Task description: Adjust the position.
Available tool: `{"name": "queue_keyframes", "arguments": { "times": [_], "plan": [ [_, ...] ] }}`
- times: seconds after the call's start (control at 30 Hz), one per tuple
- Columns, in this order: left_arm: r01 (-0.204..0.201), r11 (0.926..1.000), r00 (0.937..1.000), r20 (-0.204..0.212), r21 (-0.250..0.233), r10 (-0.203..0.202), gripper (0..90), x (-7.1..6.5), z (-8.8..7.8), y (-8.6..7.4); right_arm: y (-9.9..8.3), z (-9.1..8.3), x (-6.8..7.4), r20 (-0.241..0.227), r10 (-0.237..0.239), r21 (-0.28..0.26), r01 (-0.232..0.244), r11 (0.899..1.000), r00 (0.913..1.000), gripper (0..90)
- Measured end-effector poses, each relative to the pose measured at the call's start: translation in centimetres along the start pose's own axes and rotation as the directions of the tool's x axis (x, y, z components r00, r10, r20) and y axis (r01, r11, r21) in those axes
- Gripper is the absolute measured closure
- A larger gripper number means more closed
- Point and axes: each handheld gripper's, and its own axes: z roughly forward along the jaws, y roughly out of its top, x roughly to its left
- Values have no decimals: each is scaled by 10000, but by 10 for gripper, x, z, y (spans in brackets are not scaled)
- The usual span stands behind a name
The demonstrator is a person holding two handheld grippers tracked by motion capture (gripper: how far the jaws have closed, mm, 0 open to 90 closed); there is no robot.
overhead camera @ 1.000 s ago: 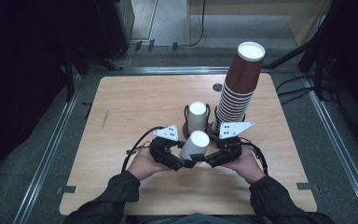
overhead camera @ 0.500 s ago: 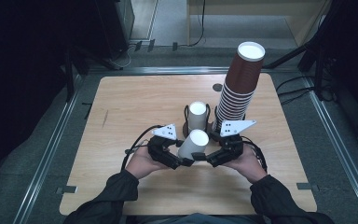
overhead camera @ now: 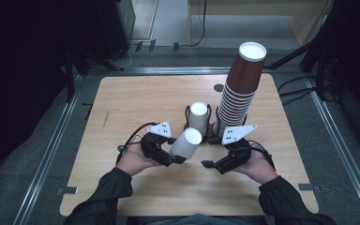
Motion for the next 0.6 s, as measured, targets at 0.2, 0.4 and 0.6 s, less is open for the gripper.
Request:
{"name": "queue_keyframes", "arguments": {
  "times": [0.2,0.4,0.6],
  "plan": [
    [-300,9974,9992,-226,659,315,279,2,-2,1,-4,2,-2,43,22,503,-24,9987,10000,182],
    [-429,9922,9987,-240,1167,460,282,4,-1,1,-7,6,-3,49,42,947,-46,9955,10000,183],
    [-497,9811,9987,-33,1871,512,285,6,8,0,-8,10,-5,-15,-14,1067,15,9943,10000,184]
  ]
}}
